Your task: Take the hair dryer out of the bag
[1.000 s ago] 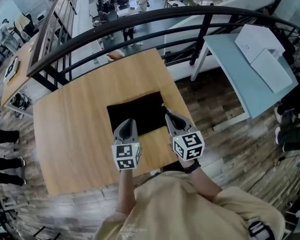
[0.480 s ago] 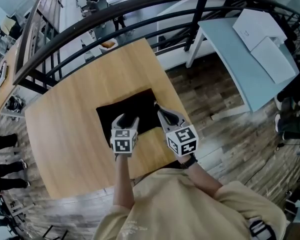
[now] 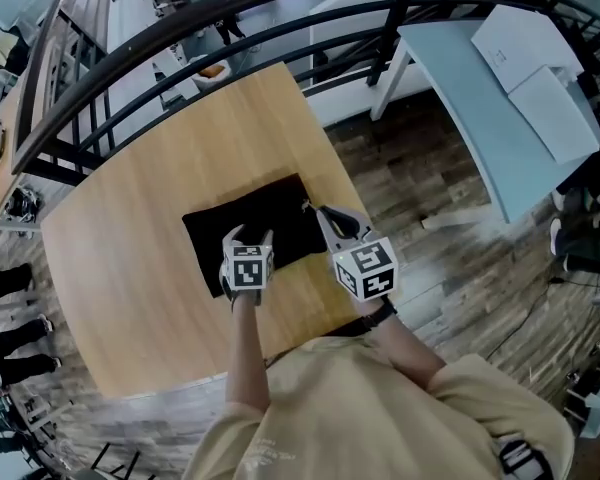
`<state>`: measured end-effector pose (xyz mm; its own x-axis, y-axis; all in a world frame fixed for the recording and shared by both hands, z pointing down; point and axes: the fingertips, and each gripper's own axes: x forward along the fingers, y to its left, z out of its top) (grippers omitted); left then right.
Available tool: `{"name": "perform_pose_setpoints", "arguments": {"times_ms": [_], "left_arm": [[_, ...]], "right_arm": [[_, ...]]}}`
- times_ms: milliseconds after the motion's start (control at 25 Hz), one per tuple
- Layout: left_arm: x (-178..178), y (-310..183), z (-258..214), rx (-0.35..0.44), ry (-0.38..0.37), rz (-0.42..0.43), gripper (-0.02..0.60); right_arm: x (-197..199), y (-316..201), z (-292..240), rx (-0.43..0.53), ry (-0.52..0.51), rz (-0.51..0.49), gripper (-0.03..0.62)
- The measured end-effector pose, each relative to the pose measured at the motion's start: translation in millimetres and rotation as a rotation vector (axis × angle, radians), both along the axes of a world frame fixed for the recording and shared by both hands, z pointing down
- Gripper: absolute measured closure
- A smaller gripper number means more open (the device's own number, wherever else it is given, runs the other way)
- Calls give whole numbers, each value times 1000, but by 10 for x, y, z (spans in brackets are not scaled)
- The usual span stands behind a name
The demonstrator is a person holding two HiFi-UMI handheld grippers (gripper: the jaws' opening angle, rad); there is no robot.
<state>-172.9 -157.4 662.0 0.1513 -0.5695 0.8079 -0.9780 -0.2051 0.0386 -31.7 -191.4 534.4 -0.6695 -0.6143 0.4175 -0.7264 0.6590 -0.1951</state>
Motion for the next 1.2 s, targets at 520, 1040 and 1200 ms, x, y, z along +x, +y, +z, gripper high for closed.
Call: {"name": "perform_pose_setpoints", "arguments": {"times_ms": [520,1040,1200], "left_arm": [[-212,116,-134,18,132,-177,551],[-490,45,-504,99,269,-235,558],[-477,-16,-545,101,283,-221,558]], "right_arm": [[87,47,307,-76,13,-39,574],[-329,-28,779,-7,177,-497,574],[-497,-81,999,69,306,-650,574]]}}
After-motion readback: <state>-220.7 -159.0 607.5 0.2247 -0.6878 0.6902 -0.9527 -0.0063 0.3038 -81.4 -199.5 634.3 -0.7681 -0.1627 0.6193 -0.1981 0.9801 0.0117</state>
